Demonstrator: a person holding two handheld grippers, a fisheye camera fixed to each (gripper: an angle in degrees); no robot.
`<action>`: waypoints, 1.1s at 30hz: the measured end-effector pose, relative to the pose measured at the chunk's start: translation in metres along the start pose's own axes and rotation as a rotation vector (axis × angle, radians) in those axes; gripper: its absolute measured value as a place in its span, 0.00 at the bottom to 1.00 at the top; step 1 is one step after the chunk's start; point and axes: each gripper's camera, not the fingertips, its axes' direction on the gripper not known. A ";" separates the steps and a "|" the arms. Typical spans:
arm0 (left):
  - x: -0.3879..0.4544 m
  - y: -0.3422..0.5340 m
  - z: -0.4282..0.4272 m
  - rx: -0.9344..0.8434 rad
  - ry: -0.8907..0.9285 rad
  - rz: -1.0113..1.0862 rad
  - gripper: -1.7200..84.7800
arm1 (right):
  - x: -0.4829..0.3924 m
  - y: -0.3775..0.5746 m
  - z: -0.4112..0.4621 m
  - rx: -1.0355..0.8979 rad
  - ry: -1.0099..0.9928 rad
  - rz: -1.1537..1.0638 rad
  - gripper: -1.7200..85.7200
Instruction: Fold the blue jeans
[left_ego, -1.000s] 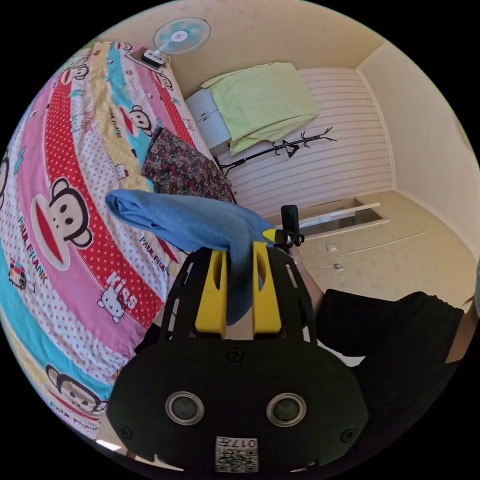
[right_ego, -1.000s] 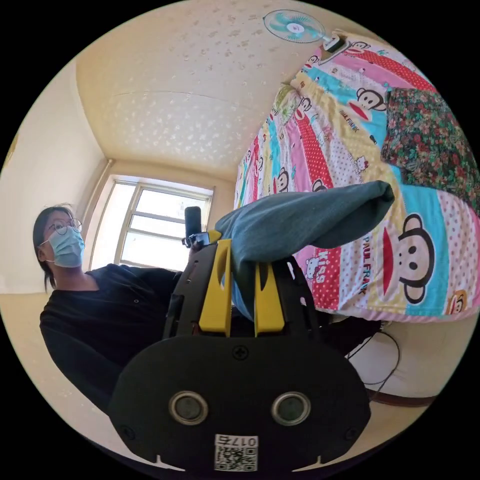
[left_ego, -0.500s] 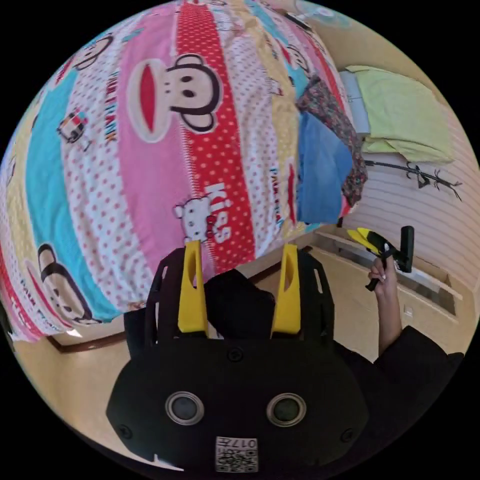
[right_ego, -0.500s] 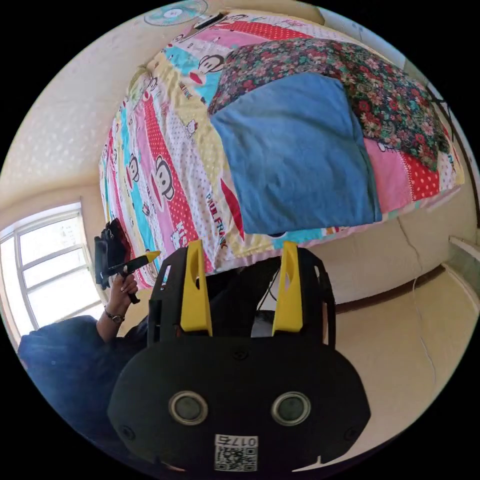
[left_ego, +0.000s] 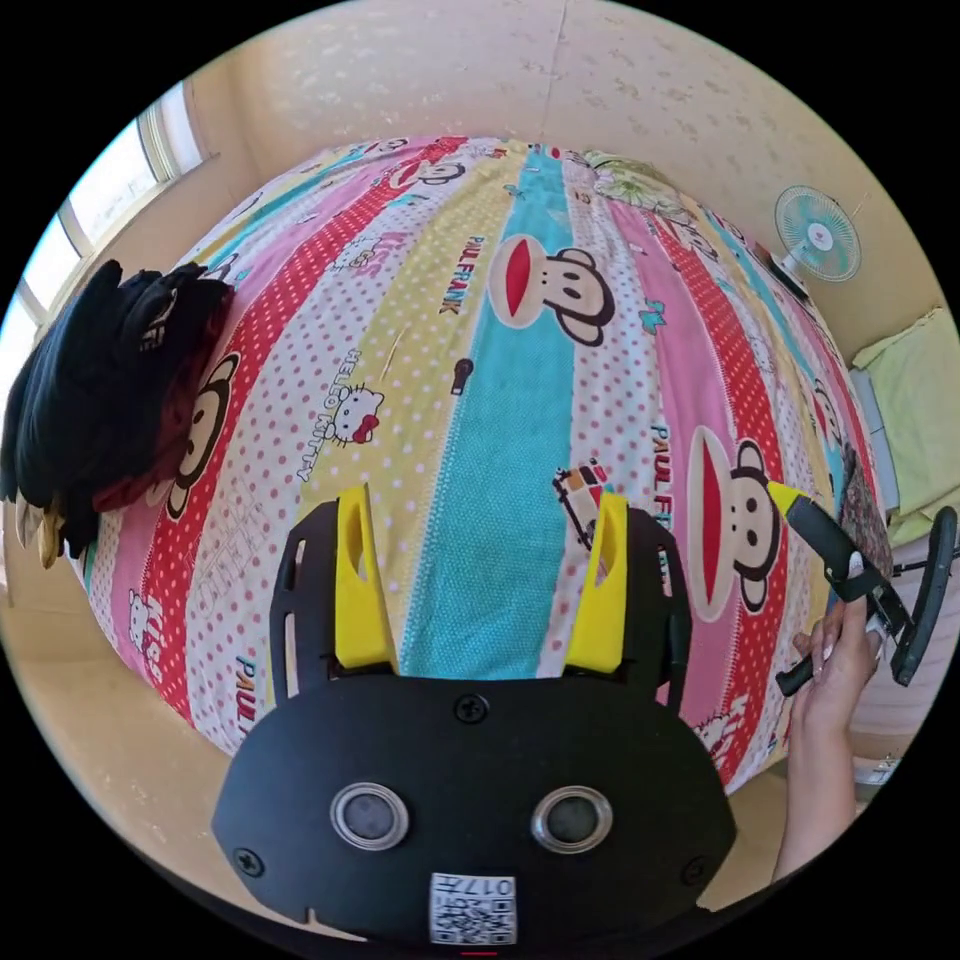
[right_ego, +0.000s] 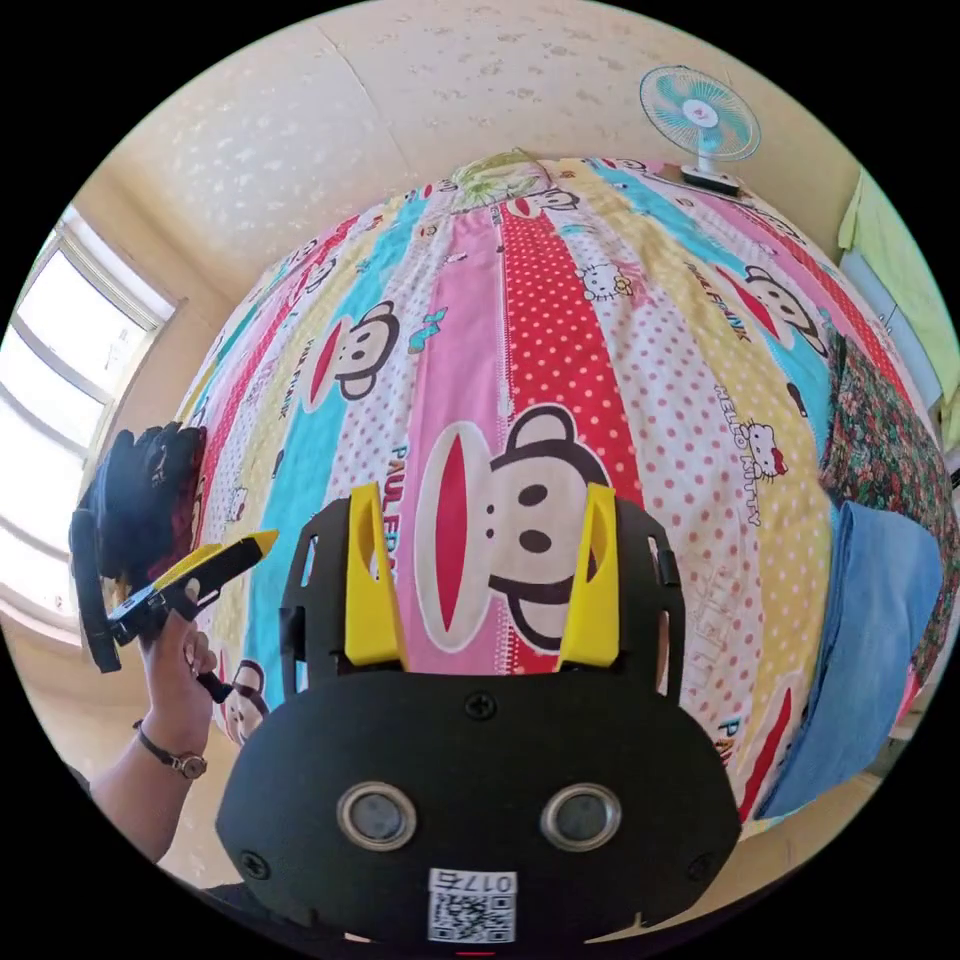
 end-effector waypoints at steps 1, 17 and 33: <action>-0.002 0.008 0.030 -0.030 -0.030 -0.001 0.36 | -0.008 0.009 0.034 -0.089 0.028 0.012 0.32; -0.039 0.035 0.018 0.179 -0.109 0.031 0.35 | -0.084 0.059 0.031 0.069 0.254 -0.091 0.33; -0.081 0.021 -0.027 0.178 -0.114 0.032 0.35 | -0.099 0.063 0.016 0.065 0.252 -0.083 0.33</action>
